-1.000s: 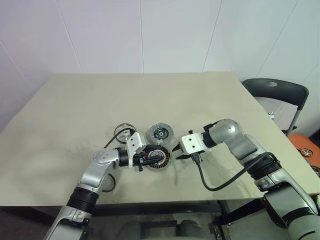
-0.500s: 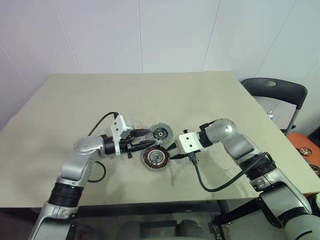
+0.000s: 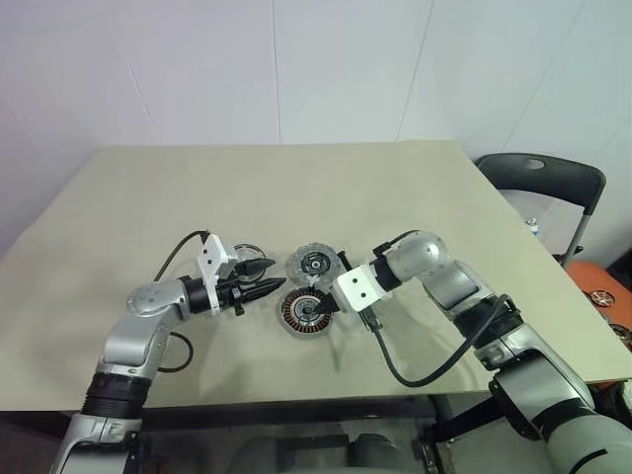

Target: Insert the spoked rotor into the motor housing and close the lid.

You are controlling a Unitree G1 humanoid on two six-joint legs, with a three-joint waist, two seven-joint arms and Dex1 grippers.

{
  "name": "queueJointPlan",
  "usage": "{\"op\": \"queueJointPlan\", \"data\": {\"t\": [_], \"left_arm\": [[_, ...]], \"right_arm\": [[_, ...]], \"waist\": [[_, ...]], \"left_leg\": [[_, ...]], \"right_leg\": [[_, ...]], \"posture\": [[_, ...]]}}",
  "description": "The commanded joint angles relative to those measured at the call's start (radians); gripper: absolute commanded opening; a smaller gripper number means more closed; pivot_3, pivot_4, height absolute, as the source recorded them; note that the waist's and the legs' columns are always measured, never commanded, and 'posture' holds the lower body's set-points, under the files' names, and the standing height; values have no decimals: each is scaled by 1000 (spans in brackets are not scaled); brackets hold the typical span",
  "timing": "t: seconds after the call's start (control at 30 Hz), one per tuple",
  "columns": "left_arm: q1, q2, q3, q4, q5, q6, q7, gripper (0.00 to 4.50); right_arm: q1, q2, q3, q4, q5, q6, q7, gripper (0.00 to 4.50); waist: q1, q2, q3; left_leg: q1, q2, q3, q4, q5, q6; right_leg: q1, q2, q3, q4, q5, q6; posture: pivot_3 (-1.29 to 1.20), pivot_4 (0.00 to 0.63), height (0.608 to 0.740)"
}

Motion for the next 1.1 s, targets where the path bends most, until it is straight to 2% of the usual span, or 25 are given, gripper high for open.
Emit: {"op": "queueJointPlan", "data": {"t": [0.03,0.57,0.8,1.1], "left_arm": [[6,4,28,4,-1,-36,8,2341],[66,4,29,16,5,-86,26,2341],[80,4,30,15,6,-97,37,2341],[83,-9,13,-6,8,-95,58,2341]], "right_arm": [[-19,7,17,2,-14,-34,13,20],[-81,111,62,118,-53,-103,6,20],[-81,122,66,200,-63,-124,-4,20],[-78,123,60,208,-68,-142,-16,20]], "waist": [[2,0,0],[-2,0,0],[-4,0,0],[-4,1,0]], "left_leg": [[0,0,0,0,0,0],[0,0,0,0,-1,-2],[0,0,0,0,-1,-2],[0,0,0,-1,-1,-2]], "right_leg": [[0,0,0,0,0,-1],[-1,-1,0,0,0,-1],[-1,-1,0,0,0,-1],[-1,-1,0,0,0,-1]], "posture": [[0,0,740],[0,0,740],[0,0,740],[0,0,740]]}}
